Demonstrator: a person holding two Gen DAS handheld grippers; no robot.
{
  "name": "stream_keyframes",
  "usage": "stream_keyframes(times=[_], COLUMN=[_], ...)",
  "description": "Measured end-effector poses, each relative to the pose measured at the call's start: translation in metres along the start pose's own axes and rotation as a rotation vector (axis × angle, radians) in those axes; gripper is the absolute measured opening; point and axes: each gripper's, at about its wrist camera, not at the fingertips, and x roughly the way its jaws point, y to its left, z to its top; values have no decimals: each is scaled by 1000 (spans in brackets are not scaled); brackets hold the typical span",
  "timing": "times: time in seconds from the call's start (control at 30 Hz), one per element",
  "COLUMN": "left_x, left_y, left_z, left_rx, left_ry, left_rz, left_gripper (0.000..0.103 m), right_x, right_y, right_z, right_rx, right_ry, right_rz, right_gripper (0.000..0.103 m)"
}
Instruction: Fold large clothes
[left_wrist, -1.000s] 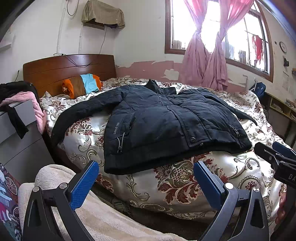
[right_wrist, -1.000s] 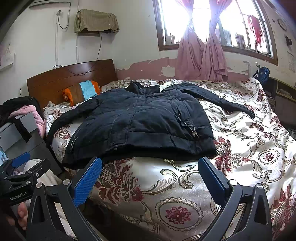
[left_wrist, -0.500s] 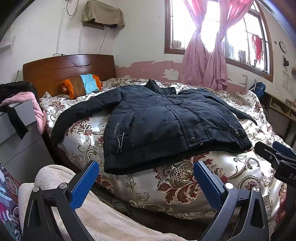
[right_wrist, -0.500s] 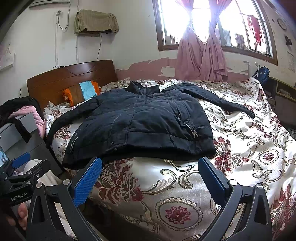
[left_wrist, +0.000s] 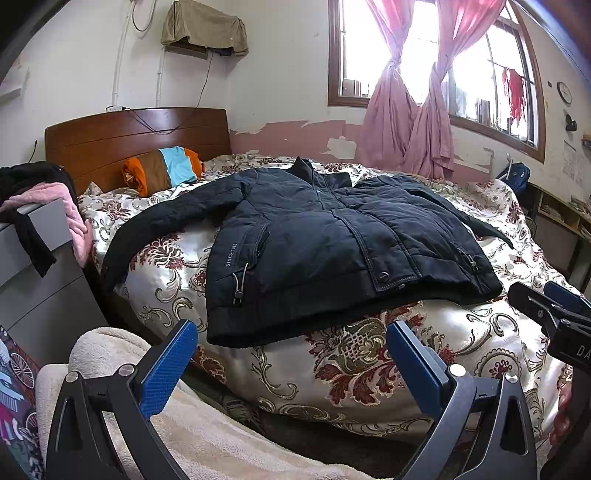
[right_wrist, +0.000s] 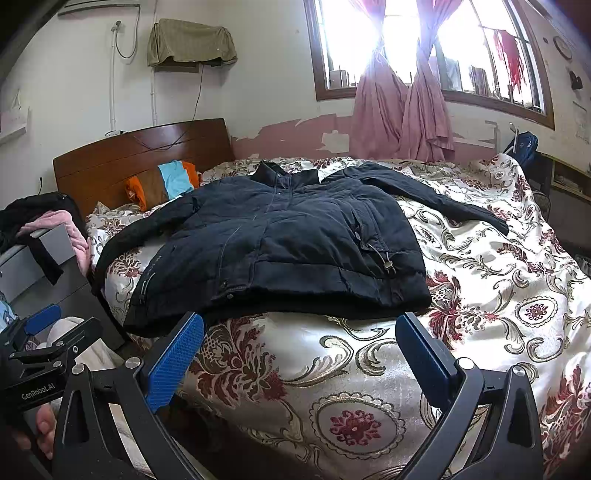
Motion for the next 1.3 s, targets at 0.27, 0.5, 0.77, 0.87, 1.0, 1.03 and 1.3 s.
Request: stream_keyframes(times=[0.27,0.5,0.77,0.87,1.0,1.03,1.3], left_x=[3,29,69,84,110,120,186], left_y=[-1,2,4,11,17,17,6], left_z=[-1,-4,22,41,71,80,145], left_rx=[1,5,81,55,25,19,31], left_ry=[24,125,240,237,201,188,116], left_rz=[9,37,100,111,113,112,85], left_gripper=[103,103,103,103,103,103,103], right_x=[14,47,93,120,156,165,223], right_y=[-8,-22,-42,-52,-68,-73,-124], right_z=[-1,-3,24,40,65,72,128], right_rx=[33,117,127,132,127,126,186], right_ry=[45,138,113,108,80,73,23], right_rz=[0,-13,-98,-128,-160,-166,-206], right_gripper=[102,102,102,102,102,102,102])
